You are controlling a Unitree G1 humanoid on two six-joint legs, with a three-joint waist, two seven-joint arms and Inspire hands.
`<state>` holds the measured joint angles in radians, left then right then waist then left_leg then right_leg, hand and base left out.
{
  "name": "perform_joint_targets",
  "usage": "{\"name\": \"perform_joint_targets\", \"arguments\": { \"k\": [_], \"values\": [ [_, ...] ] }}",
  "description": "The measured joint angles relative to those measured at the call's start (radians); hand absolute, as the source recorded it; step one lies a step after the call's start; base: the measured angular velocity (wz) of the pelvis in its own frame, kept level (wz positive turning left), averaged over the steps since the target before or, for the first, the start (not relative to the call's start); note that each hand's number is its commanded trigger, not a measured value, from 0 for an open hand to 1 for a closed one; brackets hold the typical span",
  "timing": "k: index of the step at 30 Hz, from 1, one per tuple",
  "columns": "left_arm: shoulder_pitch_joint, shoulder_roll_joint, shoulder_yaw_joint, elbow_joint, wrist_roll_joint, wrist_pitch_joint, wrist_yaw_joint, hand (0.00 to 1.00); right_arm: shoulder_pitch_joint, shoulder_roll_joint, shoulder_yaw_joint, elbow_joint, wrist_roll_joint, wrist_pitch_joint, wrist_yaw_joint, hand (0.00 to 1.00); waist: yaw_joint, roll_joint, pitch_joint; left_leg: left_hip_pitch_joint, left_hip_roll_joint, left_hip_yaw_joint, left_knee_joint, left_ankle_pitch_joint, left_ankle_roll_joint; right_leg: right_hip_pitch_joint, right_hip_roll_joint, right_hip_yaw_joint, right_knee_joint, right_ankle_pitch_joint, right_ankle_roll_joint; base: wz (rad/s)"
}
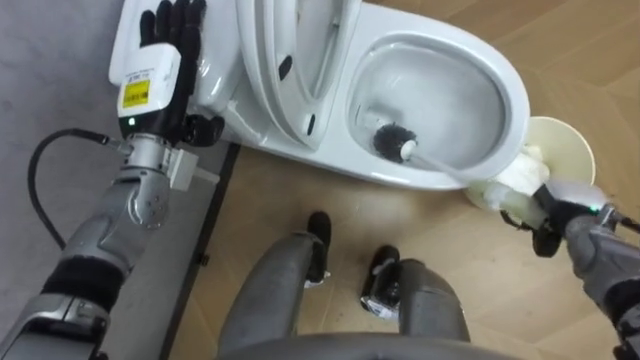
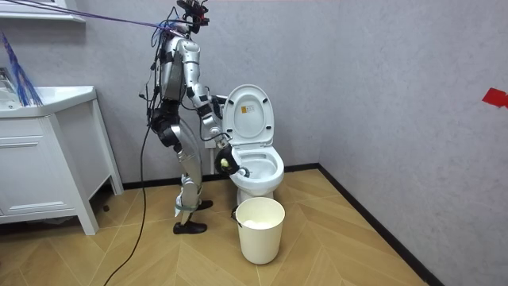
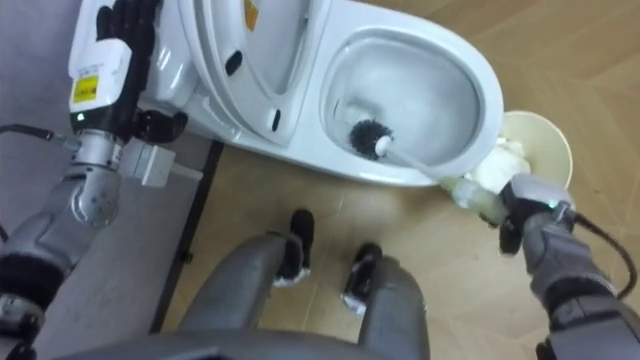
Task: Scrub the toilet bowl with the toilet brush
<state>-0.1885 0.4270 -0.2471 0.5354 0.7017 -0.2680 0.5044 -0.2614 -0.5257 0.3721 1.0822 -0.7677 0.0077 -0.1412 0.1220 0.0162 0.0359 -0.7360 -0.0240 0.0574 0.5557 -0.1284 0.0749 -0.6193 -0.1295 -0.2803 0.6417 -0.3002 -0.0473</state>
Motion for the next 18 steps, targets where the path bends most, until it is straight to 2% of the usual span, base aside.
{"name": "perform_joint_targets", "arguments": {
  "k": [1,3,6,7,9,11,13,15,17,18],
  "values": [
    [-0.006,0.005,-0.007,0.0,-0.001,0.003,0.003,0.0,-0.015,-0.001,0.004,0.004,-0.013,0.004,-0.001,1.0,0.001,0.001,-0.0003,-0.009,0.001,0.0,0.003,0.0,0.0,-0.01,-0.002,-0.001,0.007,-0.001,-0.001,0.04],
    [-0.039,0.02,-0.038,0.0,0.0,0.023,0.009,0.0,-0.058,-0.015,0.038,0.002,-0.034,0.031,-0.011,1.0,0.006,0.016,0.0042,-0.046,-0.002,-0.011,0.029,-0.001,0.0,-0.039,-0.011,-0.02,0.038,-0.009,-0.006,0.12],
    [-0.089,0.027,-0.073,0.0,0.0,0.039,0.032,0.0,-0.112,-0.044,0.07,0.0,-0.045,0.04,-0.028,1.0,0.025,0.023,0.0102,-0.098,-0.005,-0.016,0.064,-0.002,-0.001,-0.092,-0.022,-0.022,0.088,-0.021,-0.011,0.09],
    [-0.095,0.026,-0.074,-0.001,-0.001,0.04,0.037,0.0,-0.125,-0.05,0.079,-0.003,-0.045,0.042,-0.03,1.0,0.027,0.025,0.0107,-0.11,-0.006,-0.016,0.071,-0.003,-0.003,-0.104,-0.025,-0.022,0.097,-0.023,-0.012,0.06],
    [-0.133,0.029,-0.089,-0.007,-0.002,0.041,0.055,0.0,-0.181,-0.072,0.109,-0.015,-0.044,0.054,-0.033,1.0,0.045,0.038,0.0172,-0.16,-0.003,-0.019,0.1,-0.002,-0.004,-0.154,-0.028,-0.024,0.128,-0.028,-0.018,0.02],
    [-0.155,0.04,-0.103,-0.013,-0.002,0.042,0.07,0.0,-0.229,-0.072,0.119,-0.014,-0.043,0.06,-0.032,1.0,0.057,0.043,0.019,-0.192,-0.003,-0.02,0.103,0.006,-0.007,-0.189,-0.029,-0.025,0.14,-0.027,-0.02,0.0],
    [-0.172,0.054,-0.122,-0.014,-0.002,0.044,0.08,0.0,-0.264,-0.072,0.13,-0.015,-0.031,0.073,-0.035,1.0,0.07,0.04,0.021,-0.21,-0.004,-0.018,0.104,0.011,-0.008,-0.21,-0.033,-0.024,0.152,-0.025,-0.029,0.05],
    [-0.188,0.069,-0.135,-0.017,-0.002,0.044,0.1,0.0,-0.303,-0.072,0.155,-0.015,0.0,0.095,-0.038,1.0,0.076,0.032,0.0264,-0.22,-0.006,-0.018,0.105,0.013,-0.011,-0.225,-0.036,-0.023,0.165,-0.03,-0.034,0.05],
    [-0.186,0.075,-0.132,-0.03,-0.002,0.047,0.119,0.0,-0.329,-0.073,0.154,-0.015,0.002,0.097,-0.043,1.0,0.076,0.025,0.0303,-0.231,-0.006,-0.017,0.102,0.015,-0.015,-0.239,-0.038,-0.022,0.169,-0.032,-0.038,0.0],
    [-0.182,0.082,-0.129,-0.05,-0.002,0.055,0.125,0.0,-0.348,-0.074,0.154,-0.015,0.003,0.098,-0.045,1.0,0.076,0.016,0.0348,-0.238,-0.006,-0.015,0.102,0.019,-0.013,-0.249,-0.039,-0.02,0.176,-0.034,-0.041,0.0]
  ]
}}
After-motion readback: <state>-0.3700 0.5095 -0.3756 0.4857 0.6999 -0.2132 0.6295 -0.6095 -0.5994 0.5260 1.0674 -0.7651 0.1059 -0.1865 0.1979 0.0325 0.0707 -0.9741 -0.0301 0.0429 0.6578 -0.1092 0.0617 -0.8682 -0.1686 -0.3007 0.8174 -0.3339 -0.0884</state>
